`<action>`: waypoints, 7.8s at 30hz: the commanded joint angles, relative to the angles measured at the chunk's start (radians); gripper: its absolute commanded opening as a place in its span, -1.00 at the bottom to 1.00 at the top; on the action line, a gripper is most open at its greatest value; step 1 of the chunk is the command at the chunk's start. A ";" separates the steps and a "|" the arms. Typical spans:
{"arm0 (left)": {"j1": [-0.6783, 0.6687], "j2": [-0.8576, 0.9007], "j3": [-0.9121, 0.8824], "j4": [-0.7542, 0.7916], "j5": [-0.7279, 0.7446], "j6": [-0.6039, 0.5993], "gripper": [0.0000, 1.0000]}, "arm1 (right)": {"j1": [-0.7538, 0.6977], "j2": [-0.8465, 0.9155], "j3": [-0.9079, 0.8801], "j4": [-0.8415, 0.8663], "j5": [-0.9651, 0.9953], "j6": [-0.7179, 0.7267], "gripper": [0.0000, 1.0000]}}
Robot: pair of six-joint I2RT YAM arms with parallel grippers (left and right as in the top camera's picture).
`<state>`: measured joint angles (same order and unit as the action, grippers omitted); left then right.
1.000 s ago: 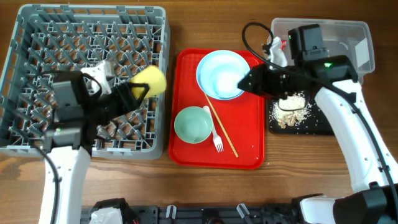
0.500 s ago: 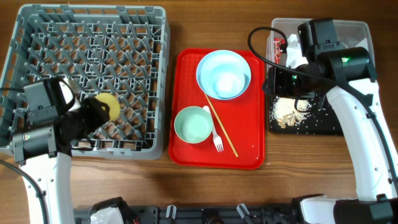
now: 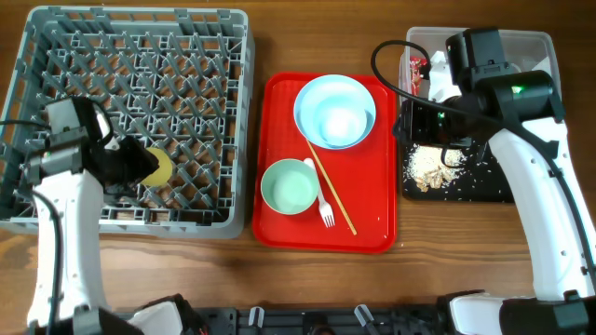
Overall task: Sort waste into correct bins and load items into the dishwasher rack
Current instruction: 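Lower the yellow cup into the dish rack with the left gripper and release, then reach the left gripper to the green bowl on the red tray, then carry the green bowl with the left gripper and place it in the rack, then reach the left gripper to the light-blue bowl on the plate, then carry the light-blue bowl with the left gripper into the rack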
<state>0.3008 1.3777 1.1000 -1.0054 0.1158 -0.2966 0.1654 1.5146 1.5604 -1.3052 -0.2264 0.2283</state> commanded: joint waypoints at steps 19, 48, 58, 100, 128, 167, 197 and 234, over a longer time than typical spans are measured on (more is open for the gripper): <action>-0.329 -0.077 0.084 0.060 0.093 0.001 1.00 | -0.005 -0.011 0.017 -0.031 0.130 0.091 0.99; -1.025 0.448 0.084 0.281 0.013 0.001 -0.53 | -0.137 -0.011 0.017 -0.035 0.076 0.189 0.99; -1.025 0.452 0.082 0.277 0.013 0.000 -0.56 | -0.137 -0.011 0.017 -0.036 0.076 0.189 1.00; -0.658 0.106 0.389 0.196 0.135 0.195 -0.92 | -0.137 -0.011 0.017 -0.038 0.076 0.190 0.99; 0.026 0.772 0.389 1.165 1.129 -0.109 -0.92 | -0.137 -0.011 0.017 -0.043 0.076 0.193 0.99; -0.848 0.488 0.389 0.499 0.091 0.144 0.92 | -0.330 -0.011 0.017 -0.054 0.275 0.267 0.99; -1.029 0.600 0.389 0.518 -0.222 0.162 -0.92 | -0.330 -0.011 0.017 -0.066 0.248 0.242 0.99; 0.068 0.615 0.389 0.301 1.096 0.132 -0.92 | -0.330 -0.011 0.017 -0.068 0.249 0.243 0.99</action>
<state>0.3302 1.9732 1.4895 -0.6785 1.2873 -0.1608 -0.1608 1.5146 1.5604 -1.3724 0.0269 0.4744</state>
